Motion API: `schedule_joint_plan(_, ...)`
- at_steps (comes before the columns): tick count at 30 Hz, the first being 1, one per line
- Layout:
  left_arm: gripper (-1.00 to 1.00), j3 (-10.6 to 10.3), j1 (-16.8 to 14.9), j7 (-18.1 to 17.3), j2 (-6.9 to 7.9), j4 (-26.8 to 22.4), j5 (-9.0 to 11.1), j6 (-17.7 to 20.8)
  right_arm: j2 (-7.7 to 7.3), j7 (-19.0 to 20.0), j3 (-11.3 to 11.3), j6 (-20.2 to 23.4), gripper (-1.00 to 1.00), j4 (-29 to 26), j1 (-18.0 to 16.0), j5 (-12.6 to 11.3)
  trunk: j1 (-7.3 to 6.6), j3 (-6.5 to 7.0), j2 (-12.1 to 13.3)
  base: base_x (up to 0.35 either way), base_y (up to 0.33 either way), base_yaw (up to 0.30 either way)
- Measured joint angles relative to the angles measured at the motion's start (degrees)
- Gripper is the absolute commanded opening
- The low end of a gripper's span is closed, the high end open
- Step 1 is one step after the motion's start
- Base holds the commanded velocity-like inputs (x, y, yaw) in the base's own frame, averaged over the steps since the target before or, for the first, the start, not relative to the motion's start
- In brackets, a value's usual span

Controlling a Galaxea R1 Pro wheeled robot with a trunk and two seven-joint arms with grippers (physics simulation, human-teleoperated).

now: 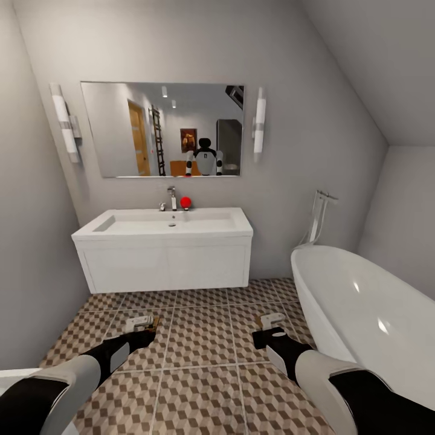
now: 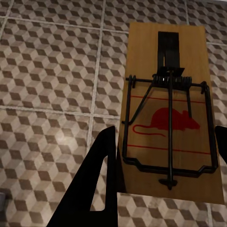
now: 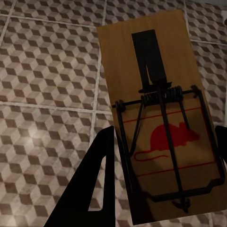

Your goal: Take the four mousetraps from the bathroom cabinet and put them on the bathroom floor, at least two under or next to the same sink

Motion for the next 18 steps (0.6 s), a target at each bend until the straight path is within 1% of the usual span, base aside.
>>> schedule_joint_plan(18,-1.00,0.0,0.0,-0.4,0.12,-0.1,-0.1,0.1,0.16,0.1,0.0,-0.3,-1.00,0.0,0.0,0.0,3.96,-3.23,-7.2,0.000,0.000,0.000)
